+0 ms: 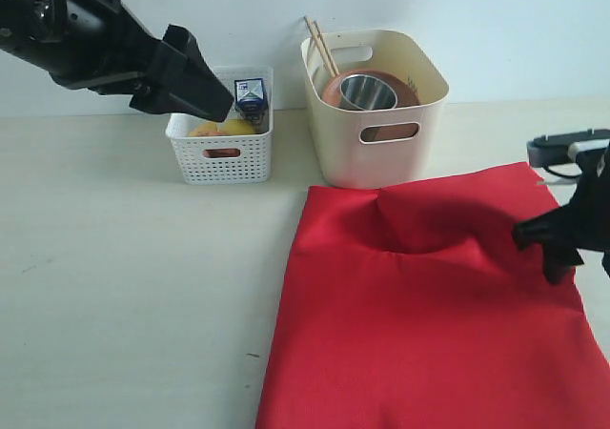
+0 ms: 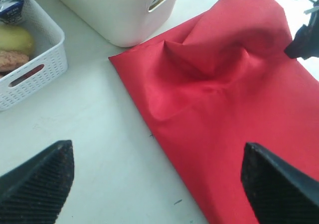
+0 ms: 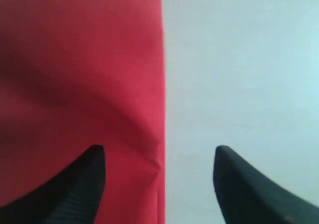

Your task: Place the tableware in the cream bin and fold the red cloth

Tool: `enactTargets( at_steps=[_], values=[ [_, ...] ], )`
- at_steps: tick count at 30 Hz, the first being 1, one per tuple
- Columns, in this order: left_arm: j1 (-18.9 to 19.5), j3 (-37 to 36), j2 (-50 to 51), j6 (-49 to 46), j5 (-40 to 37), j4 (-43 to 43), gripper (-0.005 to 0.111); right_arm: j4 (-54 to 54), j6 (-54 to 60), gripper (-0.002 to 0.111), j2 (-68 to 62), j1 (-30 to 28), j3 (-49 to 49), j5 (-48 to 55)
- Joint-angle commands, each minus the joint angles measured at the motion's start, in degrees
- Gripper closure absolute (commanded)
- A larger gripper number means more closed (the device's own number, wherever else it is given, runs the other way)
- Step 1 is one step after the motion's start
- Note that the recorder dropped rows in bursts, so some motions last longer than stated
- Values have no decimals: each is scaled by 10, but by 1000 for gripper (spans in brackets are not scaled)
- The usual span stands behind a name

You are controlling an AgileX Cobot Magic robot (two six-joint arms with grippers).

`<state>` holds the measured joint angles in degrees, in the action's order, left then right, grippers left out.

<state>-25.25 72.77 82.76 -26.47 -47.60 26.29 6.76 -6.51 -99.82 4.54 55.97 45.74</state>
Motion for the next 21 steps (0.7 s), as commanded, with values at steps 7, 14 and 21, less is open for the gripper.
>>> enactTargets(
  at_steps=[7,14,21],
  values=[
    [1,-1,0,-3,10,2,21,-308,241,41,10,-67,68,-21],
    [1,-1,0,-3,25,2,21,-384,309,41,-61,-130,89,-39],
    [1,-1,0,-3,42,2,21,-500,438,48,-111,-157,123,-11]
  ],
)
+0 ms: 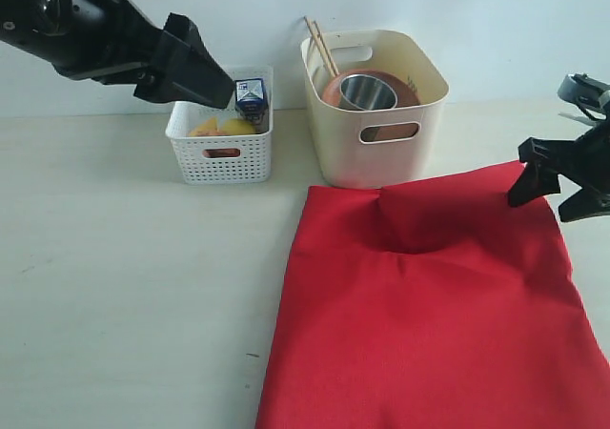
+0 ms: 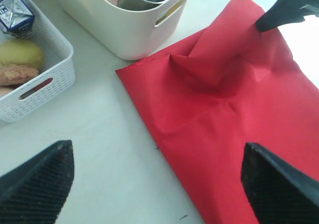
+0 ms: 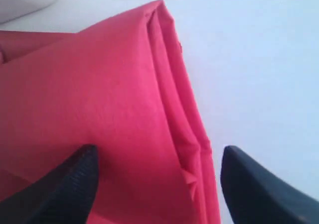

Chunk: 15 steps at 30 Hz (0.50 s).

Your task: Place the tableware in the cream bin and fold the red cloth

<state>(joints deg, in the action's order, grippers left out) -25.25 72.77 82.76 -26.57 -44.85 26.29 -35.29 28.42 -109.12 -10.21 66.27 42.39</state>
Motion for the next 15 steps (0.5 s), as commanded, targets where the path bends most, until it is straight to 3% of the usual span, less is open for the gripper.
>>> enactTargets(
  at_steps=[1,2,7,15],
  values=[
    [1,-1,0,-2,15,2,21,-97,117,52,-24,-9,23,31],
    [1,-1,0,-2,15,2,21,-121,137,58,-25,-9,26,40],
    [1,-1,0,-2,14,-1,21,-162,164,108,-28,-11,28,31],
    [1,-1,0,-2,9,-2,21,-149,100,108,-1,-67,27,-3]
  ],
)
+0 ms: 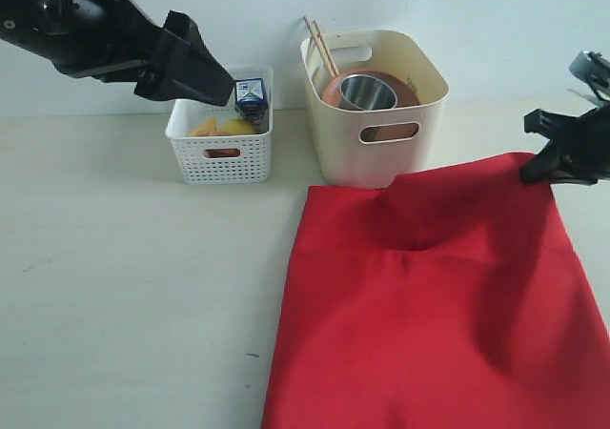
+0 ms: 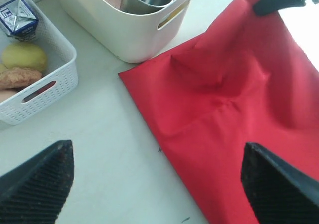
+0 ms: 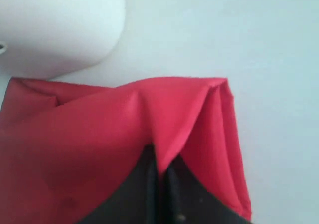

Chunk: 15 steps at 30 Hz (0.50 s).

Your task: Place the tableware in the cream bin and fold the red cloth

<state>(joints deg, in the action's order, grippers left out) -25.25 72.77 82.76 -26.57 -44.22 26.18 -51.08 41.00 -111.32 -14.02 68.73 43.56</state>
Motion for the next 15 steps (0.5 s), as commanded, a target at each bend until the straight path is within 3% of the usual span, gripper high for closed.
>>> enactTargets(
  at_steps=[1,9,11,15],
  values=[
    [1,-1,0,-2,3,-1,21,19,-38,108,22,-34,2,-15],
    [1,-1,0,-2,4,-1,21,194,-190,105,8,-40,-17,-33],
    [1,-1,0,-2,3,-1,21,185,-191,95,6,-40,-17,-22],
    [1,-1,0,-2,-3,-1,21,160,-153,59,7,-33,-17,12]
  ],
)
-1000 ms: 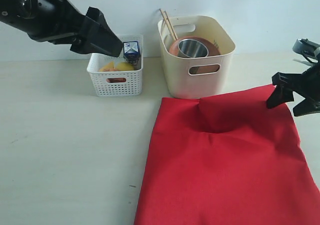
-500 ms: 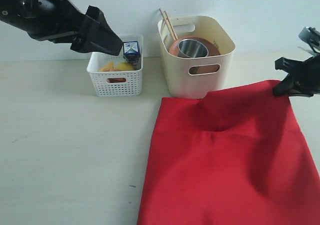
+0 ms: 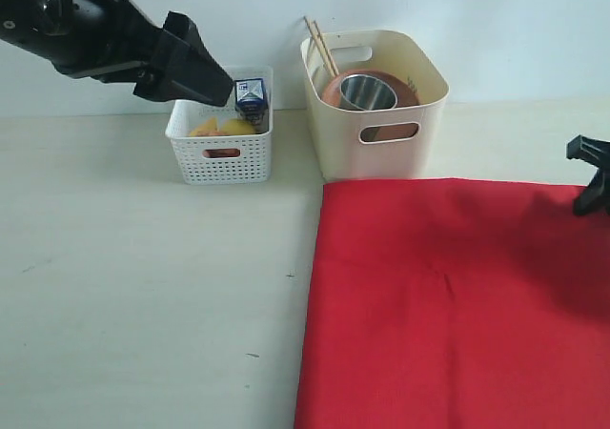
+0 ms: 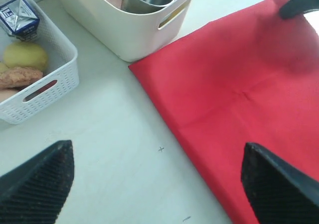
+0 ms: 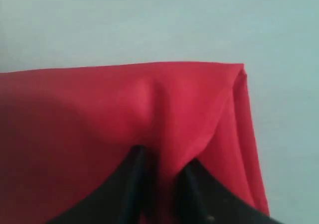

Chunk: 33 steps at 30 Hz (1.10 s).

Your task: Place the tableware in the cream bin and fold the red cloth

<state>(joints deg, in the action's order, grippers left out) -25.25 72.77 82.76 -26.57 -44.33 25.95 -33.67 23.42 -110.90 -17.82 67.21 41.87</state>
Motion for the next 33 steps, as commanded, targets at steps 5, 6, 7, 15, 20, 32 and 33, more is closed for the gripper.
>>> enactTargets(
  at_steps=[5,6,7,15,20,32,33],
  values=[
    [1,-1,0,-2,-8,1,21,19,12,32,28,5,-1,49],
    [1,-1,0,-2,-9,1,21,31,1,32,37,5,-1,49],
    [1,-1,0,-2,-14,1,21,63,-28,32,56,5,-1,49],
    [1,-1,0,-2,-37,-2,21,172,-111,32,76,5,-84,108],
    [1,-1,0,-2,-38,-1,21,119,-75,32,76,5,-116,94],
    [1,-1,0,-2,-38,-1,21,228,-164,32,55,142,-131,-25],
    [1,-1,0,-2,-36,-1,21,250,-183,32,54,152,-131,-31]
  ],
)
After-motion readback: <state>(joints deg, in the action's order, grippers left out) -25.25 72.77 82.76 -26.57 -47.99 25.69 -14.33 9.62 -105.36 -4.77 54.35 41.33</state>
